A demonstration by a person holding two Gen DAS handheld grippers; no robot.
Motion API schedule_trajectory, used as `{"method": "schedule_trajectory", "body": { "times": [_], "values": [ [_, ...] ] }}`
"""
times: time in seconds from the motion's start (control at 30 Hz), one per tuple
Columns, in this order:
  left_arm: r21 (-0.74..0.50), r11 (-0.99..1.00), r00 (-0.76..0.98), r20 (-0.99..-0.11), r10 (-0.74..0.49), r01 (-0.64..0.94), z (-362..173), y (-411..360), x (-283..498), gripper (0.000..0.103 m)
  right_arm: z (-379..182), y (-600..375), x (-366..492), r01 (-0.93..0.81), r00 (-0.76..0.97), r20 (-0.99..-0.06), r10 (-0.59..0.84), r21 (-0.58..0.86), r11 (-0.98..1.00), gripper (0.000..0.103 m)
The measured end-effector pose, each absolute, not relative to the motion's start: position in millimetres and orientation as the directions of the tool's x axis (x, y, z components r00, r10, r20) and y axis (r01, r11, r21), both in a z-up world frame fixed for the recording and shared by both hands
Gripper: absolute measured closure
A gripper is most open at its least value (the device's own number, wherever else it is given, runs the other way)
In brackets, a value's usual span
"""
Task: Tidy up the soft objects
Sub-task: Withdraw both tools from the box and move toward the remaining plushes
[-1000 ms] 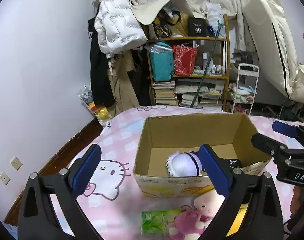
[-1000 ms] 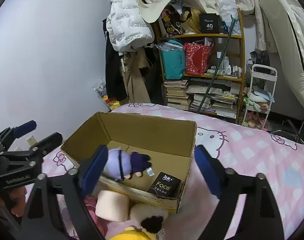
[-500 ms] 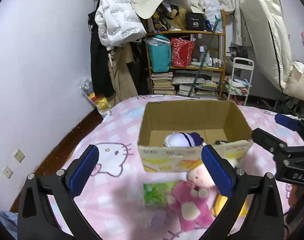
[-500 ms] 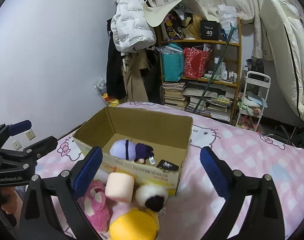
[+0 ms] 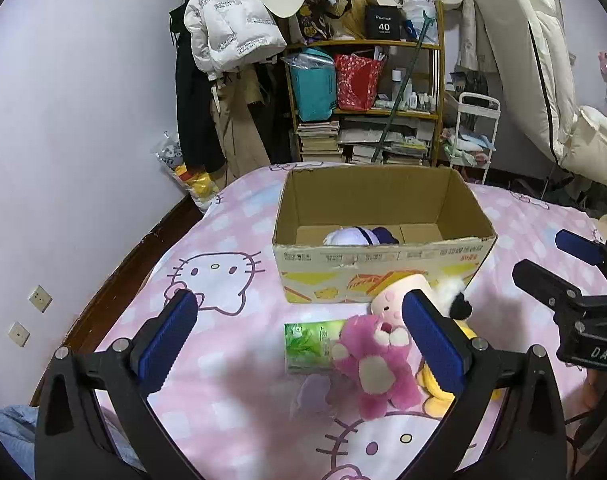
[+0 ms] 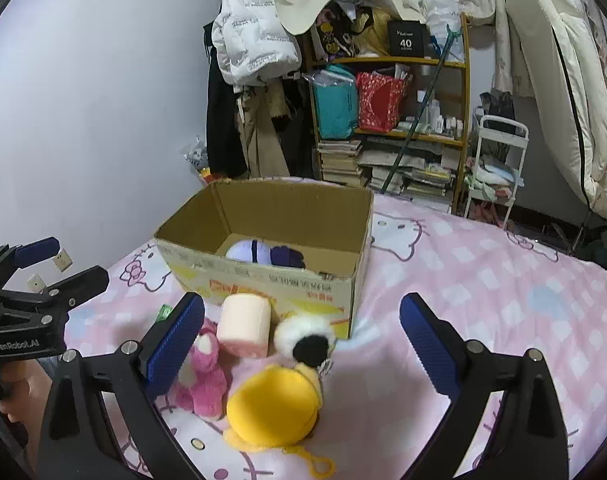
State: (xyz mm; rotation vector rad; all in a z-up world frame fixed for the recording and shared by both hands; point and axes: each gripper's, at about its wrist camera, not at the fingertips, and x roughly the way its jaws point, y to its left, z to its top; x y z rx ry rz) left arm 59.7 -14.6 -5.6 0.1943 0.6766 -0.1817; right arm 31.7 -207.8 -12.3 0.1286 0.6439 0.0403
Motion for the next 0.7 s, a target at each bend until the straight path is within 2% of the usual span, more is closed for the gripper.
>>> {"method": "schedule_trajectory", "body": {
  "times": [0.43, 0.7],
  "values": [
    [0.105, 0.968, 0.725, -0.682, -0.098, 0.229, -23.4, -16.0, 81.7, 0.002, -40.0, -204.0, 43.7, -0.004, 0.729, -0.680, 0.081, 0.114, 0.993, 0.001],
    [0.029, 0.971, 0.658, -0.740, -0.139, 0.238, -38.4, -17.9, 105.4, 0.002, -61.6, -212.7, 56.6, 0.025, 0.662, -0.743, 0.094, 0.147, 0.989, 0.001]
  ]
}}
